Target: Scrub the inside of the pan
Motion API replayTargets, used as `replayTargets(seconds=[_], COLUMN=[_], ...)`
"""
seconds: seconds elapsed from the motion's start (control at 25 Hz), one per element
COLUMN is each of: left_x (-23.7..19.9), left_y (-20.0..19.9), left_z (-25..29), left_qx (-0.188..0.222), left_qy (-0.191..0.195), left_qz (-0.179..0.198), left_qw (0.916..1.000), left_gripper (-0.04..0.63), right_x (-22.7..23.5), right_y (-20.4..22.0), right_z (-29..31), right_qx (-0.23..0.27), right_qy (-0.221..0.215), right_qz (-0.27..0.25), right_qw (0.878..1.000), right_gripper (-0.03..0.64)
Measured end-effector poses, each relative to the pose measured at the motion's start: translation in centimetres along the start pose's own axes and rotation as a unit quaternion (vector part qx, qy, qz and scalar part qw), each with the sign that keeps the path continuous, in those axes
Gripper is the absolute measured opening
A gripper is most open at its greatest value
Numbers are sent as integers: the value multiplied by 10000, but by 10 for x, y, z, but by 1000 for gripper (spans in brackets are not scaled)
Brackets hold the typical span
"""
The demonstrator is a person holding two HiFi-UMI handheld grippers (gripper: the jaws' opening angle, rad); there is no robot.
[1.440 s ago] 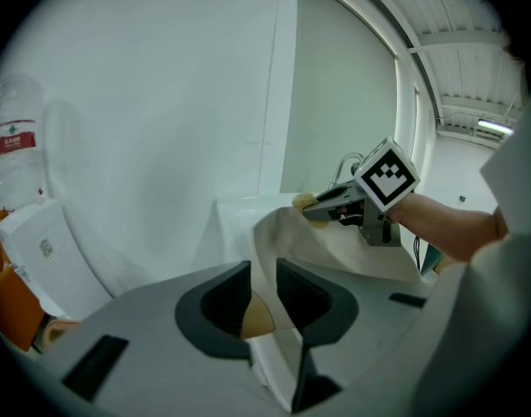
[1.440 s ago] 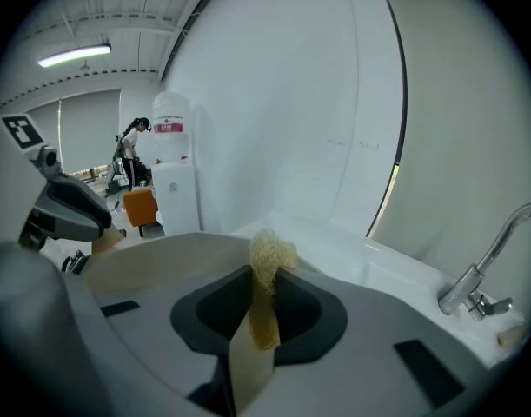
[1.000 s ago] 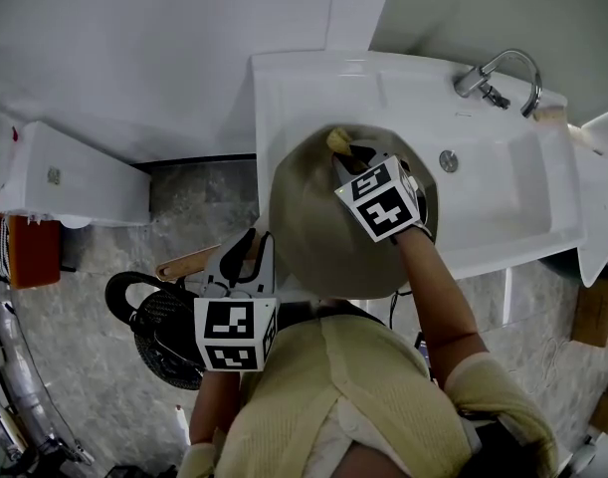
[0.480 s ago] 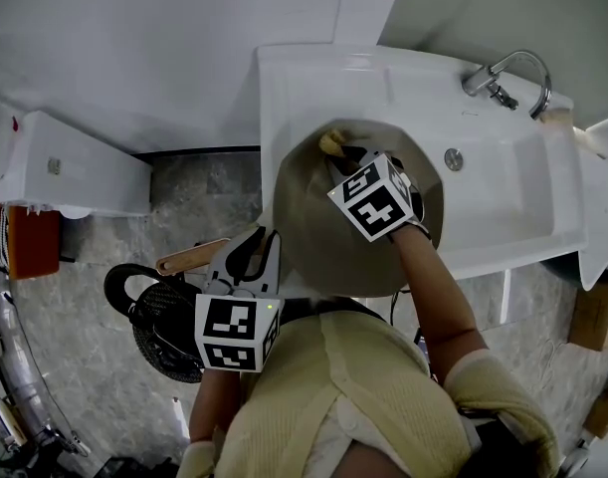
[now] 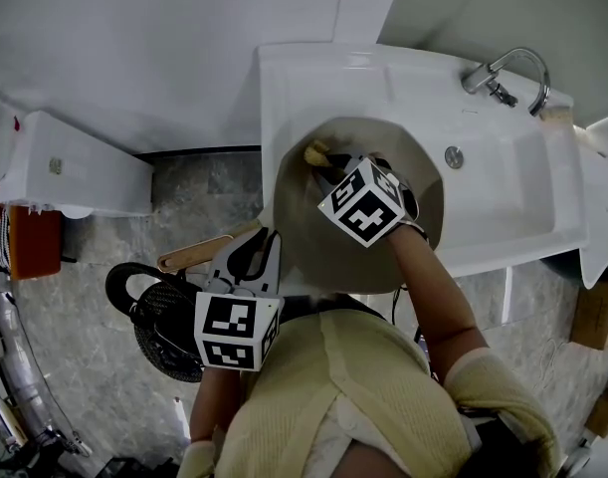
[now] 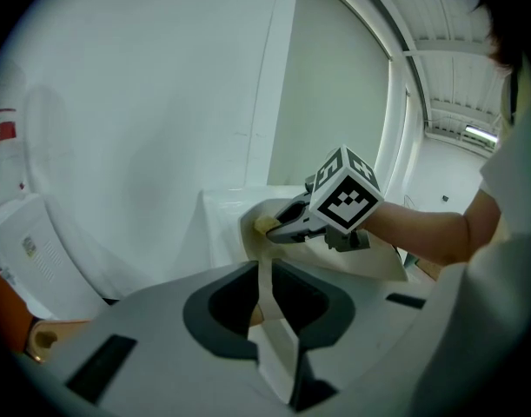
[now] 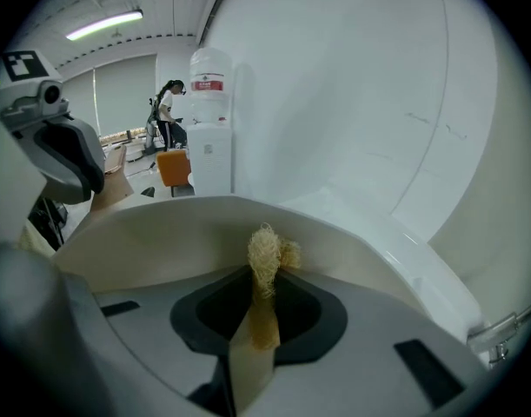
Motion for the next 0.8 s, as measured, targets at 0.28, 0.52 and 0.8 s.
replayTargets(seconds=[0.28, 0.52, 0.8], left_x=[1, 0, -1], left_y=[3, 6, 9], left_z=[0, -4, -5], left_qx=[-87, -93, -91], left_qy=[-7, -23, -24], left_qz=[63, 46, 29], left_qw=[9999, 9999, 10000], left_gripper=[98, 98, 98], right_x=[-14, -28, -40], right_y=[-4, -6, -6], right_z=[0, 1, 1], right_qx=[88, 57, 39], right_qy=[-323, -606, -858], right_qz=[-171, -355, -536], right_qw=[9993, 9975, 9949], right_gripper=[78, 78, 77])
Point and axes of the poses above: the fingertips, and each gripper's own axes: z forward along the fingers, x to its right, y out of its underside, the point moved 7 cm from there along -z, backward along the fingers, and after that the axes turned 3 degrees about -z, right-handed, at the moved point
